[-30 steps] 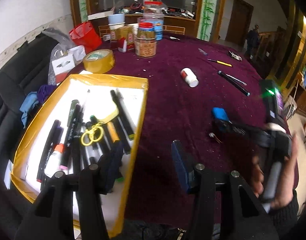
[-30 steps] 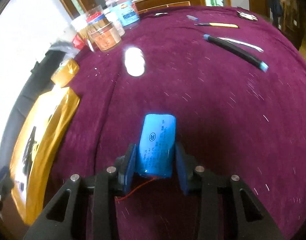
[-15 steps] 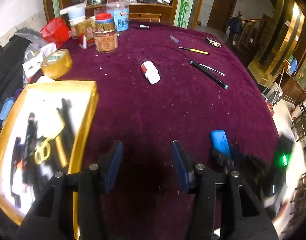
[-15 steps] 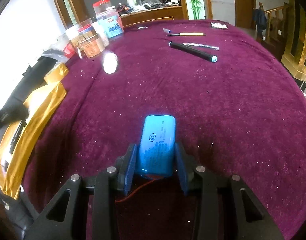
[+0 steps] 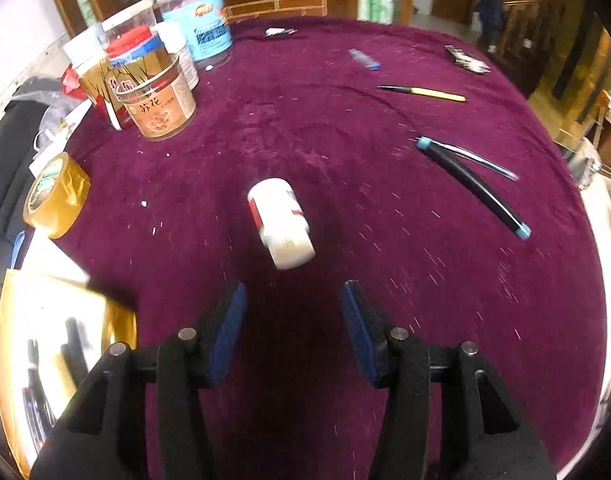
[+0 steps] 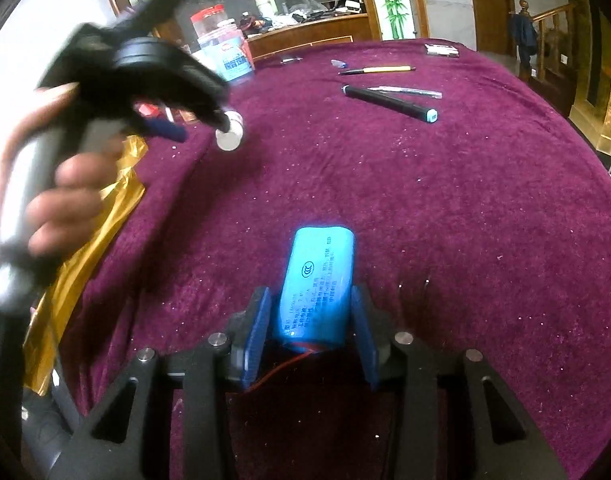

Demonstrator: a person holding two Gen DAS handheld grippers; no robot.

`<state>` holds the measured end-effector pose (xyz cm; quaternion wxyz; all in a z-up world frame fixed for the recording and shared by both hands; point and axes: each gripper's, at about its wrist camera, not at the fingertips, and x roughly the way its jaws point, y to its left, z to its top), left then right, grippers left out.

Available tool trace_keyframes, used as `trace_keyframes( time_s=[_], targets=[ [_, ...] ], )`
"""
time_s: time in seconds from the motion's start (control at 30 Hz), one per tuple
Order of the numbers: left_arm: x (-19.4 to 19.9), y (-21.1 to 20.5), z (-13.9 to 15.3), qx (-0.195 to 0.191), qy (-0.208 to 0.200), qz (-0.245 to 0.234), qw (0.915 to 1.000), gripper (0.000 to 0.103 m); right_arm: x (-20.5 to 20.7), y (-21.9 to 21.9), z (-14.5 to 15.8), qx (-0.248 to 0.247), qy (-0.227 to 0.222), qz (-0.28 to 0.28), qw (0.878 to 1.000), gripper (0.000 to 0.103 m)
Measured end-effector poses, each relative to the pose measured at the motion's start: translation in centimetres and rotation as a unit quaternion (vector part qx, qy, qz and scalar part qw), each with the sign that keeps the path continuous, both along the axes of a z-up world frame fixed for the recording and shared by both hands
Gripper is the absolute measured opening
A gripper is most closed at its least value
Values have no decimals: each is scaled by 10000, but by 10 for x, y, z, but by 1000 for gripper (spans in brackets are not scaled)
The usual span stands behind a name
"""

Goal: Organize rigid objects
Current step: 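Grasp the white red-labelled bottle with the left tool while the right tool holds the battery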

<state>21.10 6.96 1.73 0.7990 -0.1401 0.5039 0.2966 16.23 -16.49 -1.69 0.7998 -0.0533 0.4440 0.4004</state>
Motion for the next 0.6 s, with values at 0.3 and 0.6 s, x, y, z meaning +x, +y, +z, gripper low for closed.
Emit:
trace_keyframes(
  time_s=[0.3,0.6],
  targets=[
    [20,46,-34,-251,134,641,9975,25,-3,1,0,-36,-55,43,10000,38],
    [-69,-6,-23,-697,-145,409,9966,25,-3,2,0,-47,-73,0,10000,38]
  ],
)
